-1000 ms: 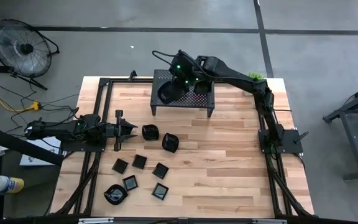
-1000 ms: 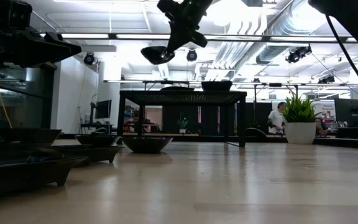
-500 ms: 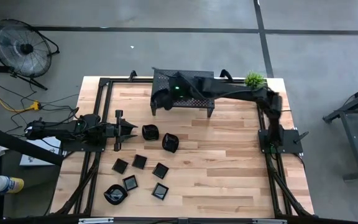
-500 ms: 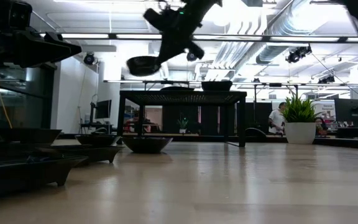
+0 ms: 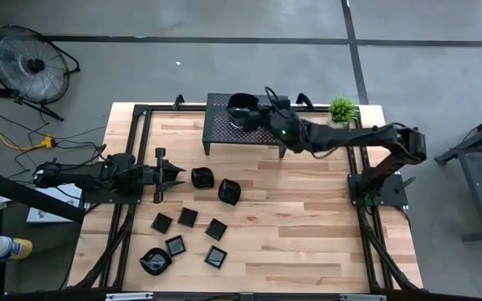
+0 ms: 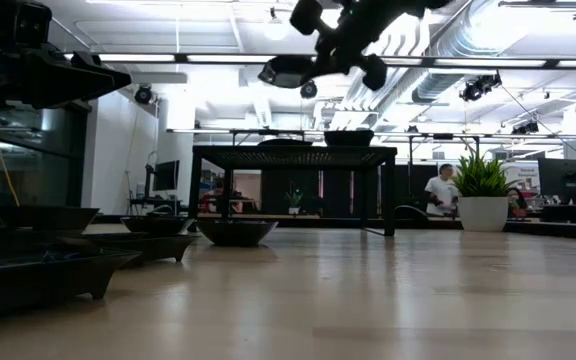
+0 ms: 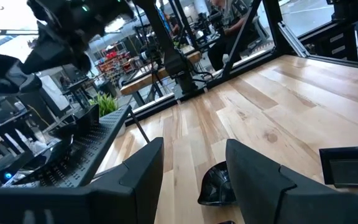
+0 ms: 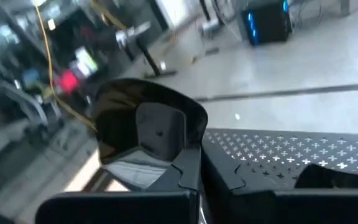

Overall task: Pick & Place Mini shaped plates
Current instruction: Stack the black leaf shaped plate on top of the black leaf shaped plate on the shelf

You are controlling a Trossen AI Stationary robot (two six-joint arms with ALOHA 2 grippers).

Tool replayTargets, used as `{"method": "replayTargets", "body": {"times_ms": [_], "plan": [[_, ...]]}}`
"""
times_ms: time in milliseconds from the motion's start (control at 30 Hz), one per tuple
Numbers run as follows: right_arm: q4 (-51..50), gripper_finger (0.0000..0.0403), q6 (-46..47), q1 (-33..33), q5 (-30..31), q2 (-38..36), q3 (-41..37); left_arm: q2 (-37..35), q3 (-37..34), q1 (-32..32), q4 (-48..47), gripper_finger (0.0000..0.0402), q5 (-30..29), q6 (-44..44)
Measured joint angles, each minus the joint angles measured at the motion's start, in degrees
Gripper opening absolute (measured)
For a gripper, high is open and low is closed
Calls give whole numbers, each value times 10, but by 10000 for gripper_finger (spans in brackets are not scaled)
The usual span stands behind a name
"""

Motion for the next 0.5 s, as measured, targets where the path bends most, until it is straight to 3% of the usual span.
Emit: {"method": "replayTargets", "body": {"times_ms": [167, 500], "plan": [[114, 0, 55, 5, 48, -1, -70, 0, 0, 0, 0, 170, 0, 0], [152, 0, 97, 0, 64, -1, -107, 0, 0, 0, 0, 170, 0, 0]]}}
